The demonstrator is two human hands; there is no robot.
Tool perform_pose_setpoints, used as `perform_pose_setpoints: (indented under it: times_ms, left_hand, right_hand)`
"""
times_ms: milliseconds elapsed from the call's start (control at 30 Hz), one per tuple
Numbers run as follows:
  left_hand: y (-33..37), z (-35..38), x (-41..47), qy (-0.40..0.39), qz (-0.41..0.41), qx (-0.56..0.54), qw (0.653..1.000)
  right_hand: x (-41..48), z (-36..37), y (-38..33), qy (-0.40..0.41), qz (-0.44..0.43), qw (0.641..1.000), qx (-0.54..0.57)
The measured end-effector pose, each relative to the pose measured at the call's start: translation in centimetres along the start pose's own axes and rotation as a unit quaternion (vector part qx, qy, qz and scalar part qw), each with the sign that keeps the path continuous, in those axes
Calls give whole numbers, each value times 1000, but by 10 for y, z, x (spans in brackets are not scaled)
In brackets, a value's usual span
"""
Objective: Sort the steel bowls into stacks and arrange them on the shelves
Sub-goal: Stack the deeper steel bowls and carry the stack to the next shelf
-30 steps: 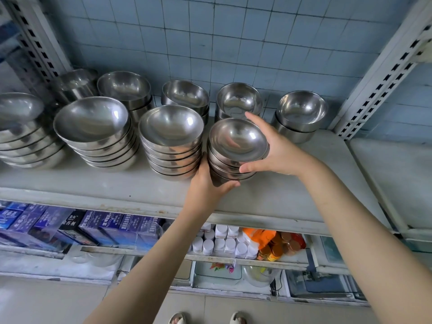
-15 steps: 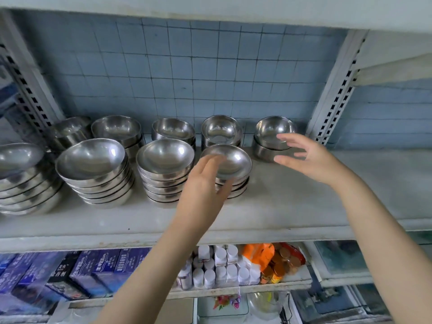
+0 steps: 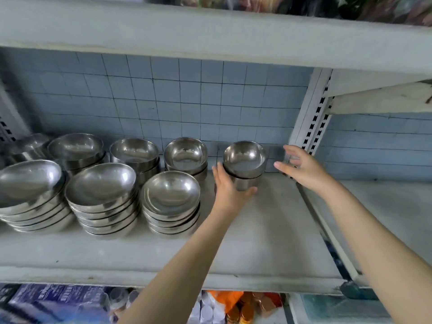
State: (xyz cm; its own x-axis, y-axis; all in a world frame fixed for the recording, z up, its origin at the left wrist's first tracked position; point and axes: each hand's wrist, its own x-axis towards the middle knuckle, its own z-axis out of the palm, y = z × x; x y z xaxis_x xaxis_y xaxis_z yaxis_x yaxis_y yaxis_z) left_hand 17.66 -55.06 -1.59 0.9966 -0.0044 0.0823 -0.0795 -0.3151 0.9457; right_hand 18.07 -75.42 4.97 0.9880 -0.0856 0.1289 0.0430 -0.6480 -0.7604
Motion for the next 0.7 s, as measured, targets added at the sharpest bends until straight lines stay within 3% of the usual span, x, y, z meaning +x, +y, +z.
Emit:
perform_pose_setpoints:
  times_ms: [133,267,400,700]
  left_hand:
    - [-21,25,23,40,-43,-24,998]
    - [-33,28,40,44,-21,-47,998]
    - [-41,23,47,73,-17,-32,997]
    - [-52,14,47,38,-9,-33,999]
  right_hand:
    - [31,7,10,-87,4,996,-2]
    - [52,22,13,-152,-3,988,-8]
    - [56,35,18,-143,-16,990,6]
    - [52,40,38,-100,-56,992,50]
